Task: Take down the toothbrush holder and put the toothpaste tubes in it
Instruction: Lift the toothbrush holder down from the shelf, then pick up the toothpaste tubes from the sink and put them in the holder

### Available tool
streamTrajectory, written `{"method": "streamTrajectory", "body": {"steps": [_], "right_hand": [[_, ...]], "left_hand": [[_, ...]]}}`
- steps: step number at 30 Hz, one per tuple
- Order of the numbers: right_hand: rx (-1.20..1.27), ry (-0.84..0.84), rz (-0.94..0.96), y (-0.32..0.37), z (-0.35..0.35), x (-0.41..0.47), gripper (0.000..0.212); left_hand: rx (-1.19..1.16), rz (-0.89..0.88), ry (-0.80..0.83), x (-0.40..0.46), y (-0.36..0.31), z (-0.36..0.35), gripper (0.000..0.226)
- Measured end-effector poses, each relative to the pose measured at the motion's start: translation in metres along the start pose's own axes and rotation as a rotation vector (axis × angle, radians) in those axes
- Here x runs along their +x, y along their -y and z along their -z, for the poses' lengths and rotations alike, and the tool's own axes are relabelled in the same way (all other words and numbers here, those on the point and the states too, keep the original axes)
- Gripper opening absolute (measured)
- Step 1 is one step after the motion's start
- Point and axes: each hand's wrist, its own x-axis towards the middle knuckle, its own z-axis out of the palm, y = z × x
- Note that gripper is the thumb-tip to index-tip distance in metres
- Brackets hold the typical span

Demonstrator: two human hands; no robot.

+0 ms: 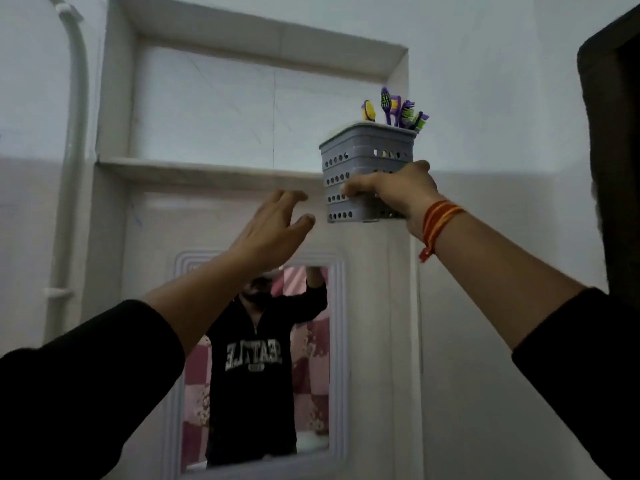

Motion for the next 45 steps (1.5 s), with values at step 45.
{"method": "streamTrajectory", "body": {"steps": [45], "right_hand": [[-0.054,0.449,-0.760,-0.536,-0.077,-0.481,0.118]], "left_hand": [[0.307,0.146,1.543,-0.417,0.207,-0.371,0.069]]}}
